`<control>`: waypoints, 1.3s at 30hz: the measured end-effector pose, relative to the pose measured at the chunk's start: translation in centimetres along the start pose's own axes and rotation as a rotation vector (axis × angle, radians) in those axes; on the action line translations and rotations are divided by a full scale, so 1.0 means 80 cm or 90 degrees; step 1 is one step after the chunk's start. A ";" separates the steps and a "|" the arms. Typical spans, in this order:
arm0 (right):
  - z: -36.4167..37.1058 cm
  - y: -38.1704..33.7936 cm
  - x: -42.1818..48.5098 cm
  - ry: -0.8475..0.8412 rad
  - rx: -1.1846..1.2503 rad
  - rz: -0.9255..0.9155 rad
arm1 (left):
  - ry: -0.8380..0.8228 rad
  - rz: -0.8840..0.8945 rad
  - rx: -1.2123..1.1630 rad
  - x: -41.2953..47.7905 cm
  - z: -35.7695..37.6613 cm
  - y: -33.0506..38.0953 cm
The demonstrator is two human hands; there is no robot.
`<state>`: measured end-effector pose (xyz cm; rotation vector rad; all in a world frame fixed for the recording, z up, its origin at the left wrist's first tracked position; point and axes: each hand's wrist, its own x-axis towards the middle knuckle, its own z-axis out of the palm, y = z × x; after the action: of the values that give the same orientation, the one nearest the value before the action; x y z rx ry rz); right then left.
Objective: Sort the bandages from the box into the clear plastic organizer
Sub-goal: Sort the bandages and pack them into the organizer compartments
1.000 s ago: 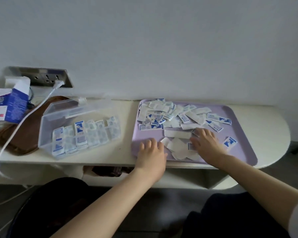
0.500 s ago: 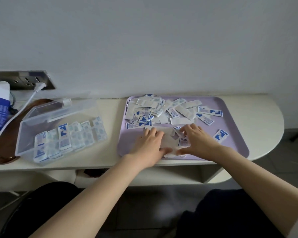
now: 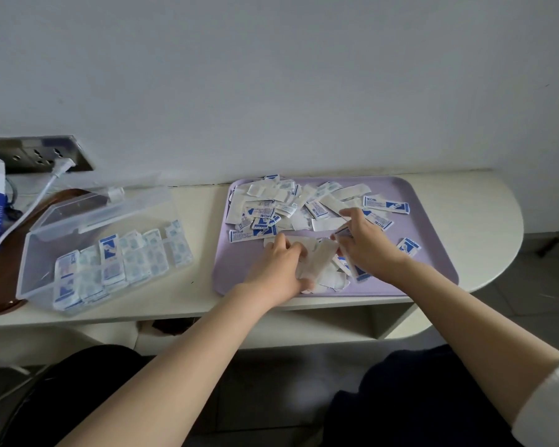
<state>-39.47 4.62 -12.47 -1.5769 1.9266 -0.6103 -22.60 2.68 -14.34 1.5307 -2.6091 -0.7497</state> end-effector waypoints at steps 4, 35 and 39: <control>0.004 0.000 0.006 -0.037 -0.009 -0.019 | 0.002 0.009 -0.008 -0.001 0.001 0.002; 0.012 -0.014 -0.003 -0.149 -0.152 -0.122 | 0.074 -0.041 -0.256 -0.005 0.012 -0.016; 0.020 -0.008 -0.003 -0.186 -0.264 -0.168 | 0.141 -0.077 -0.240 -0.004 0.011 -0.019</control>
<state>-37.90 4.77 -13.18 -2.0683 1.7085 -0.0640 -21.41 2.67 -15.72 1.5604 -2.0890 -0.9544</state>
